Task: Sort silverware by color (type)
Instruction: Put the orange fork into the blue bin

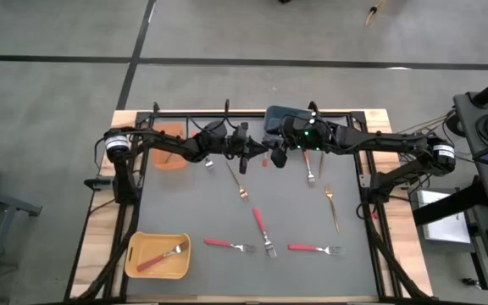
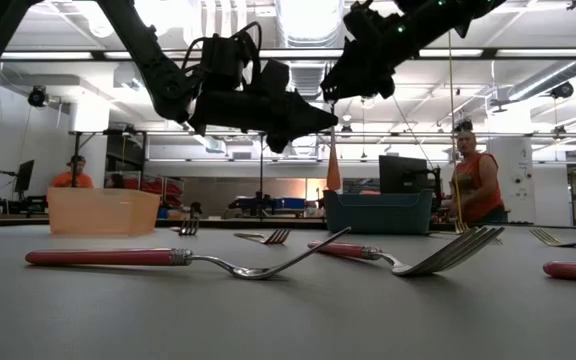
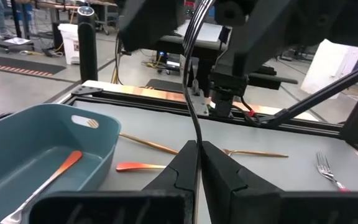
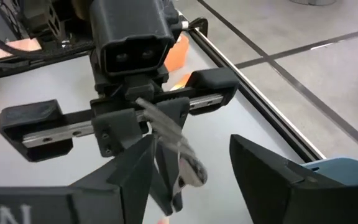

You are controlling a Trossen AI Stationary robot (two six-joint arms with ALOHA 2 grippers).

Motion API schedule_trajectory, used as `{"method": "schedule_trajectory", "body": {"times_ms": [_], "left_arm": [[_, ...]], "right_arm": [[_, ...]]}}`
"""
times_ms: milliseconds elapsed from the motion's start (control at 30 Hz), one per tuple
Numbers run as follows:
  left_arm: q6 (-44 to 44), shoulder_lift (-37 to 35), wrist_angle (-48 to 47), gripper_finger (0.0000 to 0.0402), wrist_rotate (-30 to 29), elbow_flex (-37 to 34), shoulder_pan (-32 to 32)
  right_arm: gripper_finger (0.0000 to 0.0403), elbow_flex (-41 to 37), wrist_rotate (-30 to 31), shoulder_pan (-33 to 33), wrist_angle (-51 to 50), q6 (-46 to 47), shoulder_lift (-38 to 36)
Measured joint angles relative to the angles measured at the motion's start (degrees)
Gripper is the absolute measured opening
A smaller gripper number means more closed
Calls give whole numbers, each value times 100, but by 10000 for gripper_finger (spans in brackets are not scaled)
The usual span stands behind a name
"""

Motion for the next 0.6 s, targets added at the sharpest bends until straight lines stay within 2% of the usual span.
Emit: {"method": "schedule_trajectory", "body": {"times_ms": [333, 600], "left_arm": [[-3, -4, 0, 0, -2, -7, 2], [-22, -7, -2, 0, -2, -7, -1]], "right_arm": [[234, 81, 253, 0, -4, 0, -2], [240, 212, 254, 0, -2, -14, -4]]}}
